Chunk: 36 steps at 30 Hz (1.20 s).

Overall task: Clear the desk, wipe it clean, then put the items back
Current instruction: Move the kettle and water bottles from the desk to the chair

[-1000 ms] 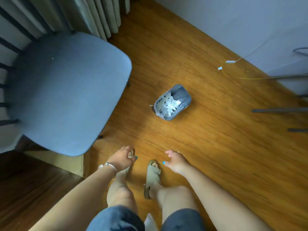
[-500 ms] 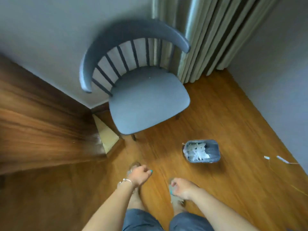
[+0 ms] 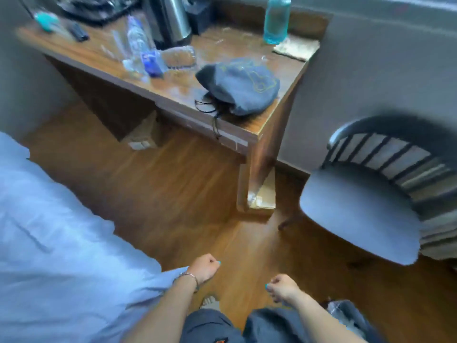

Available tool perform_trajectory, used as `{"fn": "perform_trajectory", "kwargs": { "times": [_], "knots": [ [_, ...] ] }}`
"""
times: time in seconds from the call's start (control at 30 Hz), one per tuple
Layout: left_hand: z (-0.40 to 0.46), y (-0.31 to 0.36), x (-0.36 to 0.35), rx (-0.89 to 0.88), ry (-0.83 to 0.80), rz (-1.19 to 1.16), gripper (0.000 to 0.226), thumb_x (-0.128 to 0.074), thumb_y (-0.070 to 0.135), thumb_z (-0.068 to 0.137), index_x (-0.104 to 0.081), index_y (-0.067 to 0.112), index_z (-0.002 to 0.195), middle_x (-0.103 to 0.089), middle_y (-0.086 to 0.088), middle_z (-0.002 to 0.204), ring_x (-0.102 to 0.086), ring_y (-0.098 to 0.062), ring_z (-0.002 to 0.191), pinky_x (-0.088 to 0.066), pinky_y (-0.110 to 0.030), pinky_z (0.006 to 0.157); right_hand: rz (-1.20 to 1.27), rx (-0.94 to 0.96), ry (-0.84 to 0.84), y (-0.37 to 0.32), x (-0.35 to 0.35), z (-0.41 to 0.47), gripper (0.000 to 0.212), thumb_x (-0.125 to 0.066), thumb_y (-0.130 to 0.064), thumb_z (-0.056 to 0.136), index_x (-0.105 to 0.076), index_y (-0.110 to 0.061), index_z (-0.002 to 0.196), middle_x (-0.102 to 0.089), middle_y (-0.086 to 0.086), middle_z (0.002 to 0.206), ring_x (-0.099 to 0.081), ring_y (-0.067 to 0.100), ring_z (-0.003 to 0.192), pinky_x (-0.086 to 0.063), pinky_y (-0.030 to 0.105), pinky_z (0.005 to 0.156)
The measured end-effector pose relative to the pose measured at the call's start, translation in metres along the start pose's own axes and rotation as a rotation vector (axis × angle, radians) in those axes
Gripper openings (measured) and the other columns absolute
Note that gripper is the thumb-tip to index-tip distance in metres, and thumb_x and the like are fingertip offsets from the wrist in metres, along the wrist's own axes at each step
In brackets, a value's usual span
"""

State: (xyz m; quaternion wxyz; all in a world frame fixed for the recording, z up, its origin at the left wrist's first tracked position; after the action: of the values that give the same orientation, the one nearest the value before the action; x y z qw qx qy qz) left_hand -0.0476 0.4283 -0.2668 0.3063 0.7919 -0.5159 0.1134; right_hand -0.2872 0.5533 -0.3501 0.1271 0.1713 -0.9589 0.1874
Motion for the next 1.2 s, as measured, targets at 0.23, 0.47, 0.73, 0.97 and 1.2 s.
{"fn": "perform_trajectory", "kwargs": {
  "times": [0.23, 0.47, 0.73, 0.97, 1.2],
  "knots": [
    [-0.007, -0.062, 0.083, 0.032, 0.126, -0.147, 0.027, -0.054, 0.035, 0.091, -0.048, 0.022, 0.067, -0.054, 0.004, 0.076, -0.049, -0.019, 0.078, -0.033, -0.026, 0.067, -0.111, 0.191, 0.040, -0.178, -0.033, -0.037, 0.018, -0.059, -0.019, 0.089, -0.054, -0.016, 0.071, -0.054, 0.002, 0.063, -0.048, 0.012, 0.047, -0.031, 0.018, 0.042],
    [0.002, -0.045, 0.204, -0.068, 0.268, -0.309, 0.024, -0.055, 0.036, 0.092, -0.058, 0.019, 0.110, -0.059, 0.000, 0.111, -0.054, -0.020, 0.108, -0.037, -0.024, 0.085, -0.112, 0.497, 0.224, -0.340, -0.001, -0.097, 0.008, -0.061, -0.024, 0.094, -0.064, -0.017, 0.095, -0.064, 0.000, 0.082, -0.062, 0.012, 0.071, -0.052, 0.025, 0.070],
    [-0.009, 0.034, 0.353, -0.273, 0.454, -0.470, 0.042, -0.053, 0.031, 0.097, -0.049, 0.011, 0.134, -0.051, -0.009, 0.137, -0.048, -0.026, 0.125, -0.038, -0.034, 0.106, -0.048, 0.660, 0.343, -0.470, 0.055, -0.150, 0.020, -0.058, -0.027, 0.096, -0.062, -0.016, 0.113, -0.063, 0.001, 0.098, -0.063, 0.013, 0.088, -0.055, 0.024, 0.079],
    [0.002, 0.122, 0.485, -0.447, 0.545, -0.478, 0.045, -0.057, 0.033, 0.093, -0.047, 0.015, 0.133, -0.055, -0.002, 0.128, -0.051, -0.022, 0.120, -0.043, -0.035, 0.102, -0.045, 0.781, 0.343, -0.600, 0.126, -0.158, 0.026, -0.062, -0.020, 0.093, -0.065, -0.006, 0.115, -0.067, 0.009, 0.094, -0.064, 0.017, 0.078, -0.050, 0.023, 0.060],
    [0.036, 0.185, 0.613, -0.459, 0.629, -0.476, 0.056, -0.058, 0.035, 0.086, -0.041, 0.019, 0.138, -0.056, 0.001, 0.112, -0.057, -0.023, 0.109, -0.048, -0.037, 0.095, 0.065, 0.896, 0.370, -0.727, 0.220, -0.163, 0.029, -0.060, -0.013, 0.093, -0.061, -0.004, 0.120, -0.068, 0.011, 0.100, -0.068, 0.019, 0.077, -0.055, 0.037, 0.080]
  ]
}}
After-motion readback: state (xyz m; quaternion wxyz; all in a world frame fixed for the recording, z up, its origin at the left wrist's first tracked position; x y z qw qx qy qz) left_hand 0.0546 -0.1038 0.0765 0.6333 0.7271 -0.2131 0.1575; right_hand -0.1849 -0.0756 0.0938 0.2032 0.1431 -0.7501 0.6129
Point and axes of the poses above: each hand's wrist, its own z-axis towards the middle knuckle, its own x-axis out of the back of the hand, y = z × x, the point moved 9 cm from there along z, towards the middle knuckle
